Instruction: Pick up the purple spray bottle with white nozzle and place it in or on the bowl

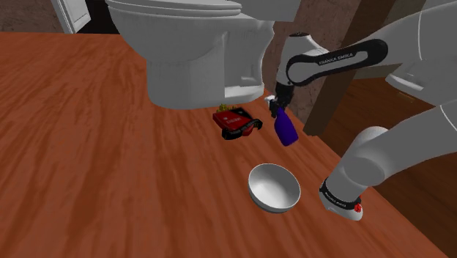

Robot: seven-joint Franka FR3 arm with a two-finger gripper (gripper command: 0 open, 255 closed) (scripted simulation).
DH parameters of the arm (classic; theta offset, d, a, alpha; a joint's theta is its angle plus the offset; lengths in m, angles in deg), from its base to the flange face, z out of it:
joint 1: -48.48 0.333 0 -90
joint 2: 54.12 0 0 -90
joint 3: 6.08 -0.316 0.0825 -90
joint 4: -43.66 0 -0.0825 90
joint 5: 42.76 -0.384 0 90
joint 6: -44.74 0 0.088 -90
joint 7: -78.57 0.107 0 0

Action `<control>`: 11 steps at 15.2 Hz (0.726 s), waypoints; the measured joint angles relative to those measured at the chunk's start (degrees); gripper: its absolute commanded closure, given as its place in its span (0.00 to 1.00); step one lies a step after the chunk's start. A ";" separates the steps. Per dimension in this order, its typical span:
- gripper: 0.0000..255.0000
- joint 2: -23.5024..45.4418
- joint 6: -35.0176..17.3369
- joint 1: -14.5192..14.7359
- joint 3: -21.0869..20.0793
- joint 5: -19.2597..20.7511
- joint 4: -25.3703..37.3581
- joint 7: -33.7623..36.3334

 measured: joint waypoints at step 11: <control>1.00 -16.75 5.79 8.31 -12.81 -6.10 -11.32 14.82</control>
